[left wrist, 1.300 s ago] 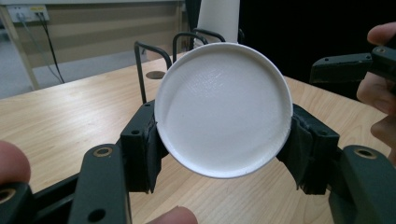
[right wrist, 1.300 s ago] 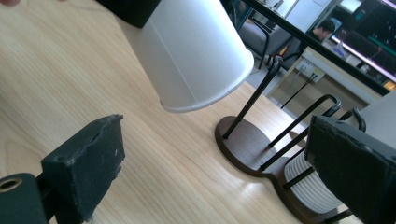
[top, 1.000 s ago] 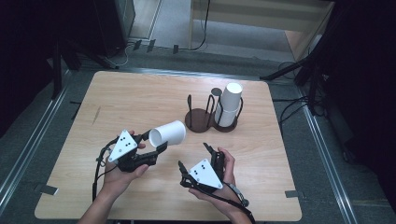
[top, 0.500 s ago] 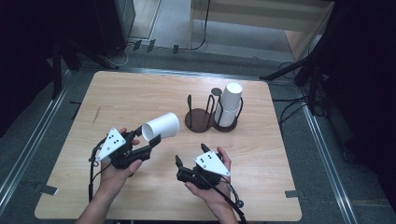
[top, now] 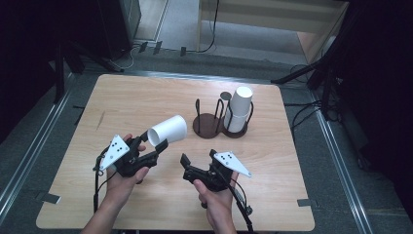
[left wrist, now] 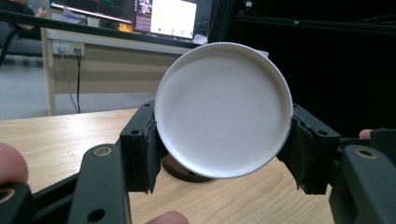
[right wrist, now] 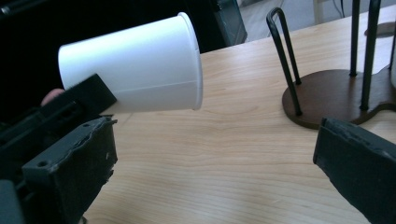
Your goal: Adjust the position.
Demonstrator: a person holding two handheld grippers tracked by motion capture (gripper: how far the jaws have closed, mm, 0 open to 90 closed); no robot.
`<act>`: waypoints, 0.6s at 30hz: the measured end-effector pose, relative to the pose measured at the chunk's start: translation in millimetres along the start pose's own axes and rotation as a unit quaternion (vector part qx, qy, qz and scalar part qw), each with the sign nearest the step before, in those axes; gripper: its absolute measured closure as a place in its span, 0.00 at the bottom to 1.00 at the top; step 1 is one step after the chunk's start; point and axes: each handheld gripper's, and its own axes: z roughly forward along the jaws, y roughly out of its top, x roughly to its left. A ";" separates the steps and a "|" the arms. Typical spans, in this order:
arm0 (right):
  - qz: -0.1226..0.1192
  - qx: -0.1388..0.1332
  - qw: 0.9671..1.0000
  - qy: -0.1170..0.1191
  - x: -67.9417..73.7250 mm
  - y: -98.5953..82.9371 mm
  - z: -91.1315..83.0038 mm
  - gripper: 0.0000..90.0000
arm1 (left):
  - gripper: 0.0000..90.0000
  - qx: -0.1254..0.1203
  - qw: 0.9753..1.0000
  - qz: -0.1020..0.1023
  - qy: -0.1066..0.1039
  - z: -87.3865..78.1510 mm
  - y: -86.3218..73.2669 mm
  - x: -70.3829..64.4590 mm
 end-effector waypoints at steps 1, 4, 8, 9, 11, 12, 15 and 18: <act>0.000 0.000 1.000 0.000 0.0 0.0 0.0 0.00 | 0.41 0.000 1.000 0.000 0.000 0.0 0.0 0.0; 0.032 -0.003 0.999 0.003 2.6 1.8 2.1 0.00 | 0.41 -0.002 1.000 0.002 0.001 0.6 -1.6 -0.4; 0.068 -0.003 0.998 0.010 2.2 3.3 4.3 0.00 | 0.41 -0.011 1.000 0.003 0.003 2.2 -5.3 -2.7; 0.083 -0.003 0.996 0.014 1.8 3.5 5.6 0.00 | 0.41 -0.014 1.000 0.001 0.002 2.9 -6.5 -3.3; 0.112 -0.001 0.993 0.022 1.0 3.9 8.0 0.00 | 0.41 -0.015 1.000 0.003 0.003 4.5 -9.1 -4.7; 0.127 -0.004 0.992 0.022 0.6 4.2 9.4 0.00 | 0.41 -0.015 1.000 0.005 0.003 4.6 -9.9 -5.0; 0.171 -0.011 0.985 0.023 -0.3 6.6 12.6 0.00 | 0.41 -0.019 1.000 0.001 0.001 6.8 -13.3 -7.5; 0.198 -0.013 0.980 0.023 0.1 7.9 13.6 0.00 | 0.41 -0.019 1.000 0.007 0.000 8.4 -16.1 -10.5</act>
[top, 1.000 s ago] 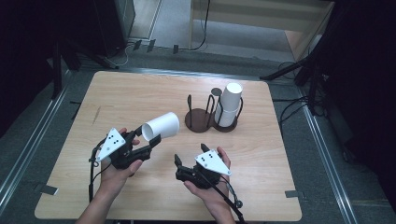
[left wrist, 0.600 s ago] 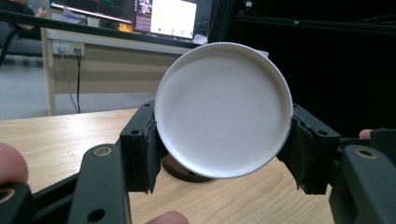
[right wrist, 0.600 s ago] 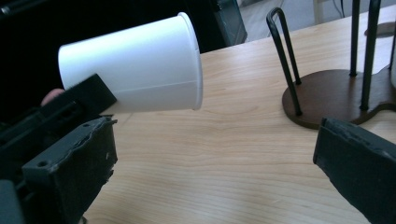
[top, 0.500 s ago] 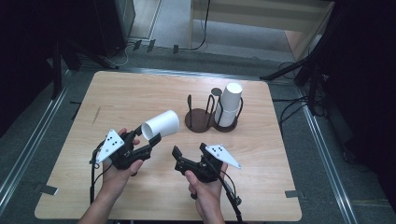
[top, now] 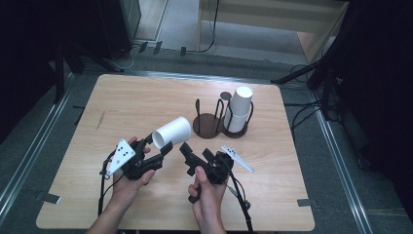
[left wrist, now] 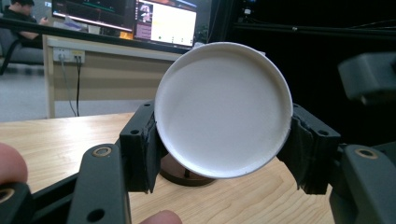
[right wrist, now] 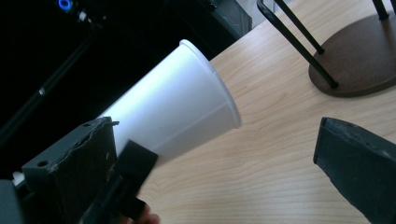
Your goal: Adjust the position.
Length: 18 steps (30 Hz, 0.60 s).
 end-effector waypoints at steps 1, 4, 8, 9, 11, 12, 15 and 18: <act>0.010 0.000 1.000 0.002 0.3 0.1 0.3 0.00 | 0.41 -0.002 1.000 0.001 0.000 1.0 -1.1 -2.0; 0.060 0.000 0.998 0.002 0.8 0.6 1.7 0.00 | 0.41 -0.005 1.000 0.007 -0.003 2.5 -2.7 -5.8; 0.138 -0.001 0.990 0.010 -0.1 2.1 2.6 0.00 | 0.41 -0.006 1.000 0.014 -0.007 4.4 -5.0 -10.4; 0.151 0.001 0.988 0.012 -0.6 2.4 3.0 0.00 | 0.41 -0.006 1.000 0.017 -0.008 5.5 -6.3 -12.4; 0.178 0.006 0.984 0.019 -1.2 3.1 4.0 0.00 | 0.41 -0.006 1.000 0.017 -0.009 6.0 -6.8 -13.5; 0.178 0.006 0.984 0.019 -1.2 3.1 4.0 0.00 | 0.41 -0.006 1.000 0.019 -0.011 6.5 -7.1 -14.7; 0.219 0.009 0.976 0.018 -3.8 2.9 5.0 0.00 | 0.41 -0.004 1.000 0.025 -0.015 8.0 -8.2 -18.4; 0.233 0.010 0.972 0.013 -4.6 2.6 5.2 0.00 | 0.41 -0.004 1.000 0.024 -0.017 8.7 -9.3 -20.2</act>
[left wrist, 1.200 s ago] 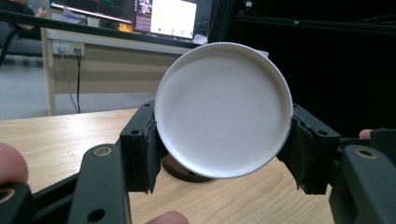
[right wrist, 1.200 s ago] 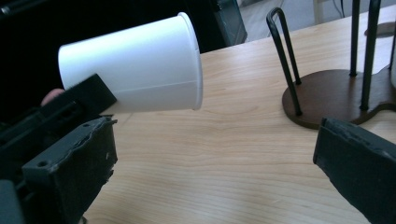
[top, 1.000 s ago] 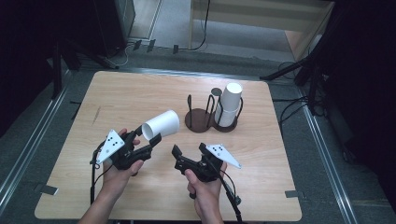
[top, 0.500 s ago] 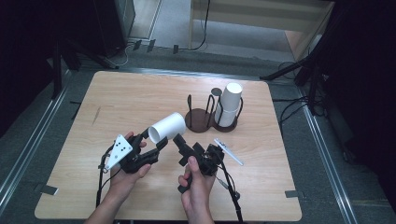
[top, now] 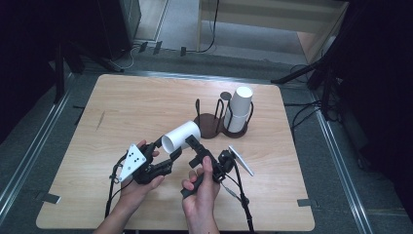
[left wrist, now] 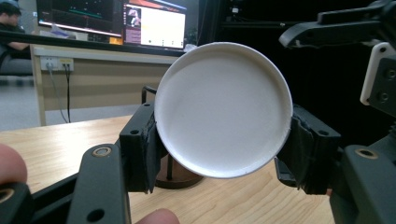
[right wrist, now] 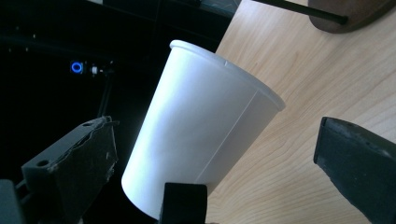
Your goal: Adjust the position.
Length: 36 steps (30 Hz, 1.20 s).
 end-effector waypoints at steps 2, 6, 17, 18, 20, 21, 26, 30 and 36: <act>0.020 -0.004 1.000 0.002 -1.5 0.8 1.0 0.00 | 0.41 0.001 1.000 0.001 -0.002 0.8 -0.9 -1.5; 0.051 -0.008 0.999 -0.005 -1.9 3.0 1.6 0.00 | 0.41 0.002 1.000 0.005 -0.006 1.8 -1.7 -5.4; 0.123 0.007 0.992 0.002 -9.6 11.4 11.3 0.00 | 0.41 0.002 1.000 0.019 -0.020 4.6 -4.7 -15.8; 0.128 0.011 0.992 0.001 -10.3 12.1 11.9 0.00 | 0.41 0.002 1.000 0.019 -0.020 4.6 -4.7 -15.8; 0.131 0.013 0.991 0.003 -11.5 12.7 13.2 0.00 | 0.41 0.001 1.000 0.019 -0.023 4.9 -4.7 -16.8; 0.135 0.017 0.991 0.005 -12.9 13.4 15.0 0.00 | 0.41 0.002 0.999 0.020 -0.025 4.7 -4.7 -17.1; 0.155 0.029 0.987 0.018 -19.6 15.0 21.9 0.00 | 0.41 0.000 0.999 0.023 -0.027 4.4 -4.6 -17.3; 0.163 0.027 0.986 0.030 -21.2 16.2 23.7 0.07 | 0.41 0.002 0.999 0.022 -0.031 4.3 -4.5 -17.0; 0.171 0.014 0.984 0.043 -23.6 17.0 21.6 0.23 | 0.39 0.018 0.999 0.027 -0.041 6.6 -5.5 -16.5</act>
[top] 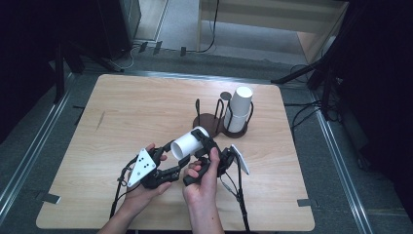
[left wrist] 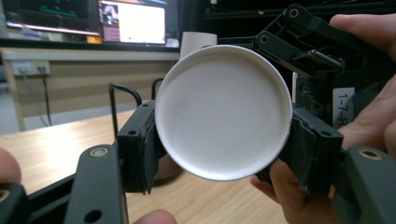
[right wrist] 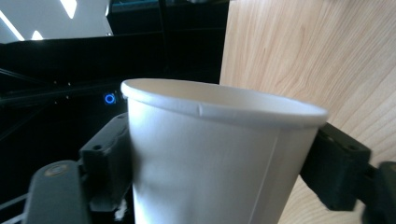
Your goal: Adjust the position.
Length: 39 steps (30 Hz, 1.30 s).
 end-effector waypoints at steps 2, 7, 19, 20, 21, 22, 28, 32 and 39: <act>0.002 -0.003 1.000 0.003 -0.1 0.3 -0.8 0.24 | 0.38 0.006 1.000 0.003 0.000 0.2 0.5 -0.2; -0.020 -0.021 0.999 0.021 -0.7 1.3 -5.2 0.27 | 0.33 0.057 0.998 0.030 0.004 1.2 3.4 0.5; -0.100 -0.072 0.992 0.033 16.7 12.2 -23.4 0.29 | 0.20 0.107 0.994 -0.002 0.004 -2.9 6.8 17.2; -0.114 -0.081 0.990 0.031 18.9 13.1 -25.6 0.29 | 0.18 0.117 0.993 -0.013 0.002 -3.4 7.5 18.6; -0.127 -0.089 0.988 0.029 19.9 14.0 -26.8 0.29 | 0.16 0.126 0.992 -0.022 -0.004 -3.7 8.2 20.1; -0.138 -0.093 0.986 0.026 20.1 15.1 -27.8 0.29 | 0.14 0.132 0.991 -0.024 -0.005 -4.3 8.6 21.3; -0.216 -0.130 0.968 0.009 24.1 17.5 -31.2 0.29 | 0.05 0.153 0.988 -0.039 -0.002 -8.5 8.8 29.3; -0.280 -0.154 0.948 -0.005 27.9 15.5 -32.9 0.29 | 0.03 0.161 0.986 -0.050 0.001 -13.0 8.7 36.1; -0.398 -0.184 0.898 -0.035 38.4 8.6 -36.2 0.29 | 0.00 0.166 0.984 -0.064 0.009 -21.1 10.0 46.4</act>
